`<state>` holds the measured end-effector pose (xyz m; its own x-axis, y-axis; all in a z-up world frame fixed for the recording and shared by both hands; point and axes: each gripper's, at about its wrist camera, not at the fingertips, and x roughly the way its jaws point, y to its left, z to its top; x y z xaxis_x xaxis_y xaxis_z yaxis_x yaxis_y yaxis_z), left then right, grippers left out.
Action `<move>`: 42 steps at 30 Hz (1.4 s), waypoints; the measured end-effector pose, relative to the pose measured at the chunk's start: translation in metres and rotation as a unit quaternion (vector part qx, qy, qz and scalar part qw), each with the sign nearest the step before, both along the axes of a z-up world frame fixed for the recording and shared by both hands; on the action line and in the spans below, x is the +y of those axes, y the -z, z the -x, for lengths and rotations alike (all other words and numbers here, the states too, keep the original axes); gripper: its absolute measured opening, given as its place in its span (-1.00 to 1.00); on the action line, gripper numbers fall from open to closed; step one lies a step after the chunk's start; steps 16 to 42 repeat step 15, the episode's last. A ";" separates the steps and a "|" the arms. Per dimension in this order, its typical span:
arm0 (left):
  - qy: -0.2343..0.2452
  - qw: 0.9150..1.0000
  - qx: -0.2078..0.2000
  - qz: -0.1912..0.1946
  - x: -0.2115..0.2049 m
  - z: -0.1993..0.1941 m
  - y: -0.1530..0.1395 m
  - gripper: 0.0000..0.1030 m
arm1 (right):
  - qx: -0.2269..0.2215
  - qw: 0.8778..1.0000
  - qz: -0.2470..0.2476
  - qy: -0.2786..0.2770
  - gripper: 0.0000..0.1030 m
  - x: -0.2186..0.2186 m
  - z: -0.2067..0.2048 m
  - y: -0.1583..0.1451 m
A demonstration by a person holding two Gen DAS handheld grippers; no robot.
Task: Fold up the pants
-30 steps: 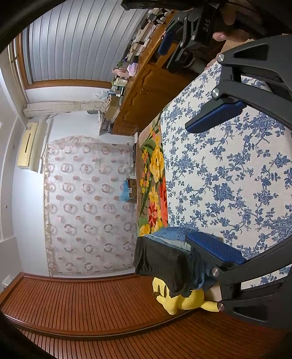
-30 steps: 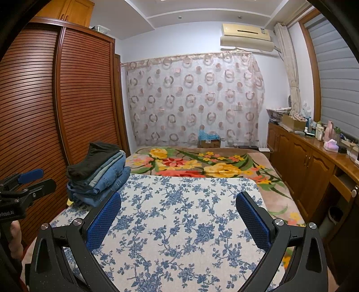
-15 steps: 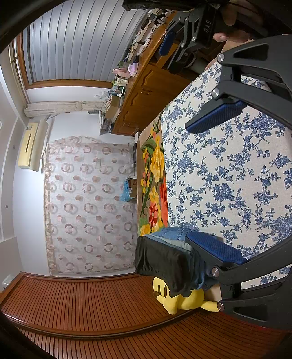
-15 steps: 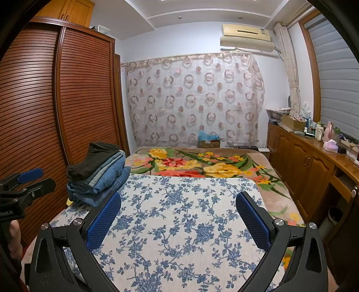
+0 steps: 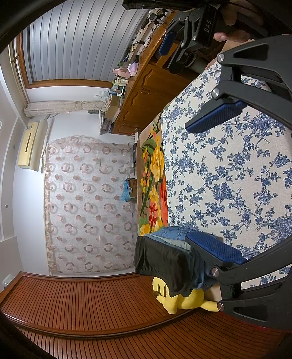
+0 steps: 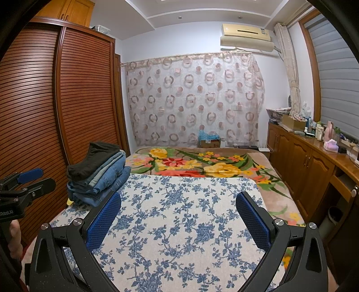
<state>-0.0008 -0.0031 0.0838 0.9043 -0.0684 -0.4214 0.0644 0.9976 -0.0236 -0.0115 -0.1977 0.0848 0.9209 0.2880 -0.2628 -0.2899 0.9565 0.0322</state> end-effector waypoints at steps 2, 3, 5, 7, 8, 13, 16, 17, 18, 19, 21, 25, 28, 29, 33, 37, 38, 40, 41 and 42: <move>0.000 1.000 0.000 0.000 0.000 0.000 0.000 0.74 | 0.000 1.000 0.000 0.000 0.98 0.000 0.000 0.000; 0.000 1.000 0.000 0.000 0.000 0.000 0.000 0.74 | 0.000 1.000 0.001 0.000 0.98 0.000 0.000 0.000; 0.000 1.000 0.000 0.000 0.000 0.000 0.000 0.74 | -0.002 1.000 0.002 0.001 0.98 0.000 0.000 0.000; 0.000 1.000 0.000 0.000 0.000 0.000 0.000 0.74 | -0.001 1.000 0.002 0.001 0.98 -0.001 0.000 -0.001; 0.000 1.000 0.000 0.000 0.000 0.000 0.000 0.74 | -0.001 1.000 0.002 0.001 0.98 -0.001 0.000 -0.001; 0.000 1.000 0.000 0.001 0.001 0.000 0.000 0.74 | -0.001 1.000 0.001 0.000 0.98 -0.002 -0.001 -0.001; 0.000 1.000 0.000 0.000 0.001 0.000 0.001 0.74 | -0.001 1.000 0.002 0.001 0.98 -0.001 -0.001 0.000; 0.000 1.000 0.000 0.000 0.001 0.000 0.001 0.74 | -0.001 1.000 0.002 0.001 0.98 -0.001 -0.001 0.000; 0.000 1.000 0.000 0.000 0.001 0.000 0.001 0.74 | -0.001 1.000 0.002 0.001 0.98 -0.001 -0.001 0.000; 0.000 1.000 0.000 0.000 0.001 0.000 0.001 0.74 | -0.001 1.000 0.002 0.001 0.98 -0.001 -0.001 0.000; 0.000 1.000 0.000 0.000 0.001 0.000 0.001 0.74 | -0.001 1.000 0.002 0.001 0.98 -0.001 -0.001 0.000; 0.000 1.000 0.000 0.000 0.001 0.000 0.001 0.74 | -0.001 1.000 0.002 0.001 0.98 -0.001 -0.001 0.000; 0.000 1.000 0.000 0.000 0.001 0.000 0.001 0.74 | -0.001 1.000 0.002 0.001 0.98 -0.001 -0.001 0.000; 0.000 1.000 0.000 0.000 0.001 0.000 0.001 0.74 | -0.001 1.000 0.002 0.001 0.98 -0.001 -0.001 0.000; 0.000 1.000 0.000 0.000 0.001 0.000 0.001 0.74 | -0.001 1.000 0.002 0.001 0.98 -0.001 -0.001 0.000; 0.000 1.000 0.000 0.000 0.001 0.000 0.001 0.74 | -0.001 1.000 0.002 0.001 0.98 -0.001 -0.001 0.000; 0.000 1.000 0.000 0.000 0.001 0.000 0.001 0.74 | -0.001 1.000 0.002 0.001 0.98 -0.001 -0.001 0.000; 0.000 1.000 0.000 0.000 0.001 0.000 0.001 0.74 | -0.001 1.000 0.002 0.001 0.98 -0.001 -0.001 0.000; 0.000 1.000 0.000 0.000 0.001 0.000 0.001 0.74 | -0.001 1.000 0.002 0.001 0.98 -0.001 -0.001 0.000; 0.000 1.000 0.000 0.000 0.001 0.000 0.001 0.74 | -0.001 1.000 0.002 0.001 0.98 -0.001 -0.001 0.000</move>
